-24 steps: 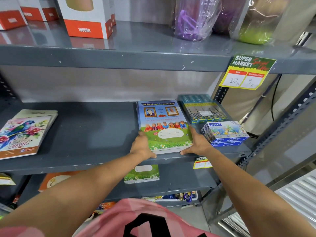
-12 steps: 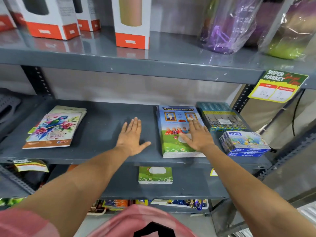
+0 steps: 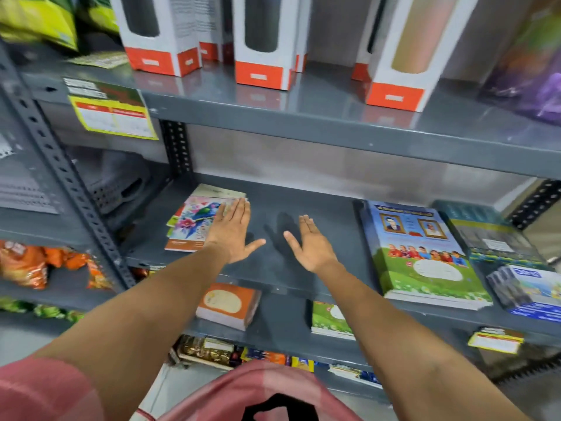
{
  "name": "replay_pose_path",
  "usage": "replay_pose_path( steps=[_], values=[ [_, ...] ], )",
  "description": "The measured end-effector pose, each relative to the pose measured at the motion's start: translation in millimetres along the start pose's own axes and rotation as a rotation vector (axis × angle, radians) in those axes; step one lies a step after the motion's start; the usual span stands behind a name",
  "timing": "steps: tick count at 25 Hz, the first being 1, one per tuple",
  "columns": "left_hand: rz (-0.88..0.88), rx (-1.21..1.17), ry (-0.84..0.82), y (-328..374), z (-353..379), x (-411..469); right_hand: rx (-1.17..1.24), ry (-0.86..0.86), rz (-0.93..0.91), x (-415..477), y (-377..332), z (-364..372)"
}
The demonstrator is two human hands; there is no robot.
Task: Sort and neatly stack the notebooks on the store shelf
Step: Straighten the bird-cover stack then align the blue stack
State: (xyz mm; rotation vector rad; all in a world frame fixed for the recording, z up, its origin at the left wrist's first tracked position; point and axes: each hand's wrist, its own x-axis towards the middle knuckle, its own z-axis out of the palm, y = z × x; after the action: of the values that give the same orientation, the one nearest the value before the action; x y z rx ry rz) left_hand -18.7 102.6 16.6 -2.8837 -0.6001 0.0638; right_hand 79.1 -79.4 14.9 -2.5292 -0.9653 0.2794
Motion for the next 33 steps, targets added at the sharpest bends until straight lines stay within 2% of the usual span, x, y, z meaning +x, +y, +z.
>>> replay_pose_path(
  steps=[3, 6, 8, 12, 13, 17, 19, 22, 24, 26, 29, 33],
  values=[
    [-0.094, -0.124, -0.056, -56, 12, 5, 0.165, -0.01, 0.082, 18, -53, 29],
    [-0.193, -0.341, -0.046, -106, 29, 9, 0.465, 0.025, 0.282, 35, -98, 48],
    [-0.311, -0.551, -0.031, -132, 40, 15, 0.603, 0.029, 0.353, 45, -125, 57],
    [-0.559, -1.083, -0.186, -154, 44, 31, 0.767, 0.055, 0.448, 61, -157, 79],
    [-0.581, -1.128, -0.208, -152, 41, 31, 0.82, 0.064, 0.479, 63, -163, 84],
    [-0.496, -1.024, -0.231, -150, 38, 29, 0.81, 0.07, 0.509, 72, -186, 98],
    [-0.362, -0.932, -0.24, -160, 40, 31, 0.769, 0.065, 0.488, 74, -185, 97],
    [-0.106, -0.841, -0.373, -179, 41, 31, 0.69, -0.128, 0.331, 71, -167, 88],
    [0.011, -0.687, -0.435, -183, 43, 26, 0.425, -0.288, 0.217, 71, -156, 88],
    [0.035, -0.534, -0.38, -181, 47, 25, 0.248, -0.318, 0.179, 74, -156, 91],
    [-0.008, -0.494, -0.214, -178, 49, 34, 0.178, -0.234, 0.133, 82, -154, 88],
    [-0.019, -0.439, -0.135, -174, 50, 37, 0.086, -0.205, 0.093, 87, -148, 88]
  ],
)
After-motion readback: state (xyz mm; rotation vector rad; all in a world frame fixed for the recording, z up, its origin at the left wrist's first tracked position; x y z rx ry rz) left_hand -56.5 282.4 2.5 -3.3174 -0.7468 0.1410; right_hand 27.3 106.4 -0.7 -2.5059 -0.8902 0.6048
